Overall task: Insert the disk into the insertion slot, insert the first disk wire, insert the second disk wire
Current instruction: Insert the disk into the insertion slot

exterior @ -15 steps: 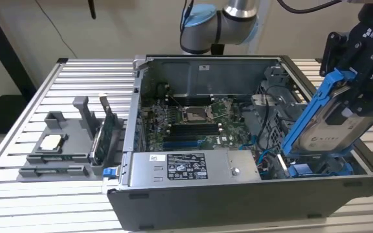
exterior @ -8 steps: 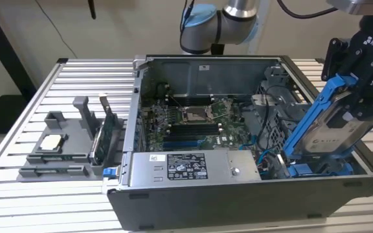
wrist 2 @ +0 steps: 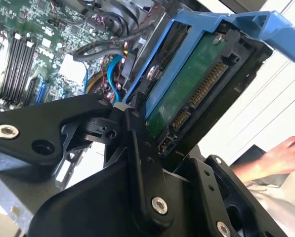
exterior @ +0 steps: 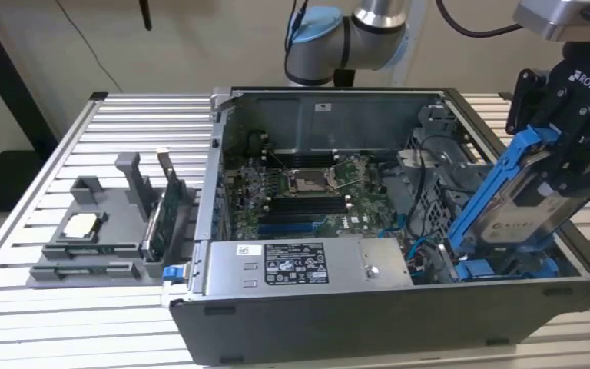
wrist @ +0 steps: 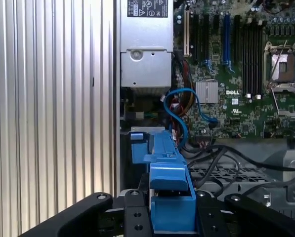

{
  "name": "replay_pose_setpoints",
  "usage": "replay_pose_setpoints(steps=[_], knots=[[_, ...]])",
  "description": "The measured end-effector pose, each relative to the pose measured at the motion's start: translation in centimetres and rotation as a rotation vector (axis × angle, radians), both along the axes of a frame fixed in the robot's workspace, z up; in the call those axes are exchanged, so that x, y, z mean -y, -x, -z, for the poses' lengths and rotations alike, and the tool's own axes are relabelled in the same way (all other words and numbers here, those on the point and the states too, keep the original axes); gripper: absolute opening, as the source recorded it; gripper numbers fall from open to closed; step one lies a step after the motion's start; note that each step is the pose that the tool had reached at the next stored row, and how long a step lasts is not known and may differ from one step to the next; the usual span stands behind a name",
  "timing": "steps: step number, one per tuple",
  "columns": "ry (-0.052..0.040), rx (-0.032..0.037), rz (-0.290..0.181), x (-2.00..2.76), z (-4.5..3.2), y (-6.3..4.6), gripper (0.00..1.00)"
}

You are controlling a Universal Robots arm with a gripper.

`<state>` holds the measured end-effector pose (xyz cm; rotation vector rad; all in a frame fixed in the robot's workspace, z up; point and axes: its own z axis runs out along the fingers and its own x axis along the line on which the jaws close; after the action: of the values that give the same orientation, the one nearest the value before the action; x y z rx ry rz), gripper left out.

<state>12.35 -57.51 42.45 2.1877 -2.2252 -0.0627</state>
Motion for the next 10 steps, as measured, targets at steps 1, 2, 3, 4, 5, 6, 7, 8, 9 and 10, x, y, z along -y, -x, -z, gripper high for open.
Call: replay_pose_setpoints(steps=[1, 2, 3, 4, 5, 6, 7, 8, 9, 10], knots=[[-0.0004, 0.0, 0.0, -0.01, 0.13, -0.1, 0.33], [-0.0009, 0.0, 0.0, -0.01, 0.26, -0.2, 0.33], [-0.0011, 0.0, 0.0, -0.01, 0.37, -0.2, 0.33], [-0.0017, 0.0001, 0.0, -0.01, 0.49, -0.2, 0.33], [-0.0021, 0.0001, 0.0, -0.01, 0.62, -0.3, 0.33], [-0.0026, 0.0, 0.0, -0.02, 0.73, -0.3, 0.33], [-0.0032, 0.0, 0.0, -0.02, 0.87, -0.3, 0.33], [-0.0036, 0.0, 0.0, -0.02, 0.98, -0.4, 0.33], [-0.0042, 0.0001, 0.0, -0.02, 1.1, -0.4, 0.33], [-0.0045, 0.0, 0.0, -0.02, 1.2, -0.4, 0.33]])
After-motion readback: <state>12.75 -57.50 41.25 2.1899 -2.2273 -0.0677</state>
